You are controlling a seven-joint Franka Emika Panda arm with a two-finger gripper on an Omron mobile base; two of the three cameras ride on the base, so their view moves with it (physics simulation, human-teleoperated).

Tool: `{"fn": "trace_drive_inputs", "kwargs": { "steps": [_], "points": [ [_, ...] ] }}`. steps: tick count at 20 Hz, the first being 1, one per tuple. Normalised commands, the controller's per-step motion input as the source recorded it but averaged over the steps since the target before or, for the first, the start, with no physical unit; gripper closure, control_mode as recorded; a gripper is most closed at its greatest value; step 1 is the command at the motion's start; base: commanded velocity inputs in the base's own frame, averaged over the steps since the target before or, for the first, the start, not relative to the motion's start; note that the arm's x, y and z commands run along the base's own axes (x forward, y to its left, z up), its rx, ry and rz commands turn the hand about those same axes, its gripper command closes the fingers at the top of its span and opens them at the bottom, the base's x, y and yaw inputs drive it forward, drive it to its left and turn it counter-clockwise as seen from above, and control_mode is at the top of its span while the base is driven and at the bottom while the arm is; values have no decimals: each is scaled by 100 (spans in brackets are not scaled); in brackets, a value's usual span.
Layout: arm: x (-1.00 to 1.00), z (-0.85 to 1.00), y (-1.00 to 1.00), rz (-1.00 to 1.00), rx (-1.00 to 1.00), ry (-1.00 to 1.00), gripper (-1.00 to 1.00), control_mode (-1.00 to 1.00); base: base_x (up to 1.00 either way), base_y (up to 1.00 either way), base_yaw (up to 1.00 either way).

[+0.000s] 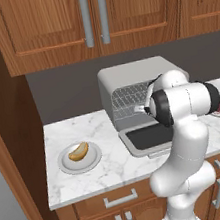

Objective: Open the toaster oven door. Place the hotdog bun on the top rack in the toaster oven and place the steak on the bottom rack.

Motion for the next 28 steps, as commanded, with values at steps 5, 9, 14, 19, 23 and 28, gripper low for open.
{"fn": "trace_drive_inputs", "kwargs": {
  "steps": [5,9,14,19,23,28],
  "points": [
    [23,-1,1,2,0,1,-100,-100,0,0,0],
    [24,0,10,0,0,10,100,-100,0,0,0],
    [17,0,6,0,0,12,100,-100,0,0,0],
    [5,0,0,0,3,3,100,-100,0,0,0],
    [4,-10,2,0,3,2,100,-100,0,0,0],
    [6,-17,7,0,1,0,100,-100,0,0,0]
  ]
}}
